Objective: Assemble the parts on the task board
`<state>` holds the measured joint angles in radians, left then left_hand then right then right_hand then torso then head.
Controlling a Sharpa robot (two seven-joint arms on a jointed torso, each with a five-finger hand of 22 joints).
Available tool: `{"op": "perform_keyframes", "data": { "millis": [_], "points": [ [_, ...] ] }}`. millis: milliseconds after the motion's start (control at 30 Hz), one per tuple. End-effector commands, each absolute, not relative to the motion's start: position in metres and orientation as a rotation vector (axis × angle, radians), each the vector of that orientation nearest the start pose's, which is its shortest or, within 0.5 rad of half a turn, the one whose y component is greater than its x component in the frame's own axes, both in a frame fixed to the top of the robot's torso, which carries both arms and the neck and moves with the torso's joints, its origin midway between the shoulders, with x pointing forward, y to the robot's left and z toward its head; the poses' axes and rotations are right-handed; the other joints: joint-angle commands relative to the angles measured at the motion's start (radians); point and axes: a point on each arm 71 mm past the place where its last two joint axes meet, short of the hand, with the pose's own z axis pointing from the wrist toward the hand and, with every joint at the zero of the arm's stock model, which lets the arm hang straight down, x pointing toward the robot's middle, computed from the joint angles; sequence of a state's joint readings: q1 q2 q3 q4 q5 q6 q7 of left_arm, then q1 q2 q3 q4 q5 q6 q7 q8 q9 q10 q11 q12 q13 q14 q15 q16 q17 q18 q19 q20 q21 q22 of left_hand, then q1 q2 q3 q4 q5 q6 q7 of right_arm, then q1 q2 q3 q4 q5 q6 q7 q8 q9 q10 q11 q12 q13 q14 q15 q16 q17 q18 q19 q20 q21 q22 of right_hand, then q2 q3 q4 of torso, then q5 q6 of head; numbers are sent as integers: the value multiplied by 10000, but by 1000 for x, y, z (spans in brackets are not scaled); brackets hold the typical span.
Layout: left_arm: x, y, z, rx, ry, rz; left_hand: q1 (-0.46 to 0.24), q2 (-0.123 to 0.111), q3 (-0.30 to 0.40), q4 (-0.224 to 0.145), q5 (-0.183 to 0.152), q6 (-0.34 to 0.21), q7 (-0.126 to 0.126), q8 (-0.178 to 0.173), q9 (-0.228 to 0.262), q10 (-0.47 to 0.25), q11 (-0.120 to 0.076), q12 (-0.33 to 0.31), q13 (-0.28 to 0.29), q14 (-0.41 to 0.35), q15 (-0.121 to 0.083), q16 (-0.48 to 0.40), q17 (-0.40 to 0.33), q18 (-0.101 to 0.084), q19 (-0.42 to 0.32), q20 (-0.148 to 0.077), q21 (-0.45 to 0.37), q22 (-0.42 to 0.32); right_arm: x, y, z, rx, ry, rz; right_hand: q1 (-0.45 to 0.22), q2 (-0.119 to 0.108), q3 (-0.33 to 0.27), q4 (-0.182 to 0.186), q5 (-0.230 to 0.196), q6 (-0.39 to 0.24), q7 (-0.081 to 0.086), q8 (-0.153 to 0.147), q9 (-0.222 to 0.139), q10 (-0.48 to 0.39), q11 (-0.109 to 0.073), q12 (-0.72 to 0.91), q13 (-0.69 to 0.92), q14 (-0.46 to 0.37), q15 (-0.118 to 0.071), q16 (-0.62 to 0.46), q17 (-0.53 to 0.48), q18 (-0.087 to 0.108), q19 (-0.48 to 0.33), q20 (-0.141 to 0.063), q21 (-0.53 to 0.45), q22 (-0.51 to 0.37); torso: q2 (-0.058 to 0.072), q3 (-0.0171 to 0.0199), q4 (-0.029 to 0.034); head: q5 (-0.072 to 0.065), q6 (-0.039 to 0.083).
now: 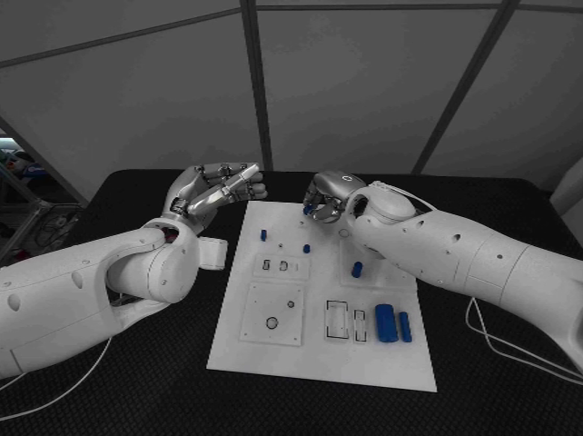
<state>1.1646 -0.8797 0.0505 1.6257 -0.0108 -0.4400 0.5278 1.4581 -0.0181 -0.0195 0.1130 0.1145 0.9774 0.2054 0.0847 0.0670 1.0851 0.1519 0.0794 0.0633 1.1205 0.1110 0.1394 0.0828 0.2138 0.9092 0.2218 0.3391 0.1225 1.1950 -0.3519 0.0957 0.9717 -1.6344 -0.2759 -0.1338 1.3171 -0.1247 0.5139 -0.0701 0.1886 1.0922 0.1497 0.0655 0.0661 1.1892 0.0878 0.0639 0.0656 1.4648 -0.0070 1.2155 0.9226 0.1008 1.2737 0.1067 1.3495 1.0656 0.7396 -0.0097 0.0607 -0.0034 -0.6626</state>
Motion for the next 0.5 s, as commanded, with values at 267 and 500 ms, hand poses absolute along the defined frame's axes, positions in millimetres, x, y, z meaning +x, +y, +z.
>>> {"op": "perform_keyframes", "data": {
  "millis": [267, 500],
  "points": [
    [478, 206, -143, -10428, 11905, -16067, -70, 6, -9, -43, -50, 55, 34, -65, -15, -17, 69, -35, 2, -11, 52, -42, -11, -307, -29, 53, -67, -10, 577, -98, -178, -2136, 16122, 5066, -89, -108, 23, 10, -77, -87, -16, -23, 11, -139, 3, -39, -9, 9, 96, -12, -31, 30, -74, 16, -70, -38, 5, -1, -9, 27, -31],
    [478, 207, -142, -10428, 11900, -16053, -70, 6, -9, -43, -50, 55, 34, -65, -15, -17, 69, -35, 2, -11, 52, -42, -11, -307, -29, 53, -67, -10, 577, -99, -175, -2046, 15796, 5138, -182, -376, -199, 0, -397, -846, 105, -38, -22, -1121, 173, -27, -17, -247, 256, -515, -851, 236, -795, 152, -636, -1084, 2, 6, -16, 6, -24]
  ]
}}
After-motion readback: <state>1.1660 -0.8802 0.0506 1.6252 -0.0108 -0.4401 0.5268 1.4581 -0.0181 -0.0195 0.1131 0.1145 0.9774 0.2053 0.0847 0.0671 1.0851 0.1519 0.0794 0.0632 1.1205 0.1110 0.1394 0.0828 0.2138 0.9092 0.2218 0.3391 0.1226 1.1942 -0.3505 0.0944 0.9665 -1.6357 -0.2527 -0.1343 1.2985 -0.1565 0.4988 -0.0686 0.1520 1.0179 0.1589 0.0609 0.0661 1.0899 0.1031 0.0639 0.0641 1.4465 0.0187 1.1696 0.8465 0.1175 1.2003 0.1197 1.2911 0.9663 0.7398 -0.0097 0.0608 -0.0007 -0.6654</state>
